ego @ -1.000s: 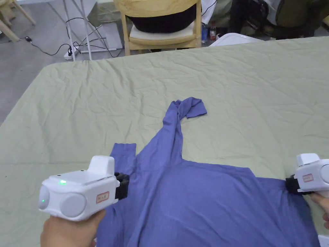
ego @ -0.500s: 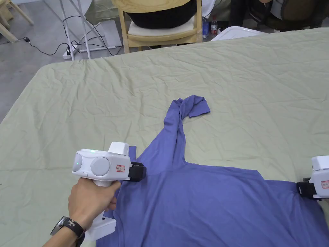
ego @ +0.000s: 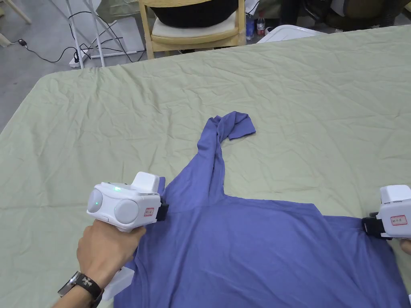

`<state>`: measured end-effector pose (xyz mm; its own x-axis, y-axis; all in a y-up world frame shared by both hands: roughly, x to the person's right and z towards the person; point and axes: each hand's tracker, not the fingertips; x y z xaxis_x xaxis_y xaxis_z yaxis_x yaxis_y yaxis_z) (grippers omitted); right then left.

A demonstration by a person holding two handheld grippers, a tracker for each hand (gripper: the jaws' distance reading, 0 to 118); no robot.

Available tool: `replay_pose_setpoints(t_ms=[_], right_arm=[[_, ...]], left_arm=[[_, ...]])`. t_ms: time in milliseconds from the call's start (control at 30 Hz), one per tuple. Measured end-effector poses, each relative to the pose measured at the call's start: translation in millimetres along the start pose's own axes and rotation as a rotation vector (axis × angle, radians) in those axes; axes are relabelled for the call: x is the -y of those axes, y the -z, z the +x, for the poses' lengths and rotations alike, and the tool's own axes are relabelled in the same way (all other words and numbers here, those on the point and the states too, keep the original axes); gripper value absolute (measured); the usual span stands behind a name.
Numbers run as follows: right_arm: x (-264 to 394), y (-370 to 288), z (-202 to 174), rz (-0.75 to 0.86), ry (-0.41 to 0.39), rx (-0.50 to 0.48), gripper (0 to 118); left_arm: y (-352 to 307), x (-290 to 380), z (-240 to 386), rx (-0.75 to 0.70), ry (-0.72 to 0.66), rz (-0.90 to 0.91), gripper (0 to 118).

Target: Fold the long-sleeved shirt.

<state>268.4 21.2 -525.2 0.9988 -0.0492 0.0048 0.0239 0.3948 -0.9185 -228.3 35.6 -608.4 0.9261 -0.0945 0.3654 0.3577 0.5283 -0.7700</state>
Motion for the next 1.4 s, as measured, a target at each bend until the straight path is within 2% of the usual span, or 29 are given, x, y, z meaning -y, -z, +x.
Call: replay_pose_setpoints(t_ms=[200, 400, 500, 533, 733, 900, 1000, 1100, 1400], right_arm=[[1.8, -1.4, 0.4, 0.011, 0.013, 0.002, 6], [10.8, -14.5, -7.0, 0.08, -0.031, 0.039, 6], [17.2, -32.1, -4.1, 0.126, 0.019, 0.005, 6], [20.0, -40.9, -3.7, 0.146, 0.034, -0.013, 6], [30.0, -103.1, -12.7, 0.254, -0.048, 0.011, 6], [29.5, -164.1, -16.0, 0.389, -0.022, -0.012, 6], [27.5, -204.2, -20.3, 0.472, -0.054, -0.002, 6], [22.9, -244.4, -21.8, 0.55, -0.044, -0.018, 6], [-0.4, -368.3, -34.1, 0.776, -0.096, 0.009, 6]], left_arm=[[-8.9, 0.5, -8.3, 0.004, -0.088, 0.028, 4], [-48.0, 0.3, -16.9, 0.015, -0.112, 0.084, 4], [-76.1, -0.7, -13.6, 0.019, -0.106, 0.111, 4], [-85.3, -0.3, -13.3, 0.025, -0.111, 0.116, 4], [-145.9, 0.5, -5.1, 0.048, -0.14, 0.187, 4], [-201.3, -3.8, -4.9, 0.058, -0.149, 0.254, 4], [-235.1, -9.4, -7.2, 0.054, -0.142, 0.297, 4], [-271.7, -18.2, -8.8, 0.046, -0.138, 0.363, 4], [-382.2, -57.5, -20.6, -0.004, -0.118, 0.547, 4]])
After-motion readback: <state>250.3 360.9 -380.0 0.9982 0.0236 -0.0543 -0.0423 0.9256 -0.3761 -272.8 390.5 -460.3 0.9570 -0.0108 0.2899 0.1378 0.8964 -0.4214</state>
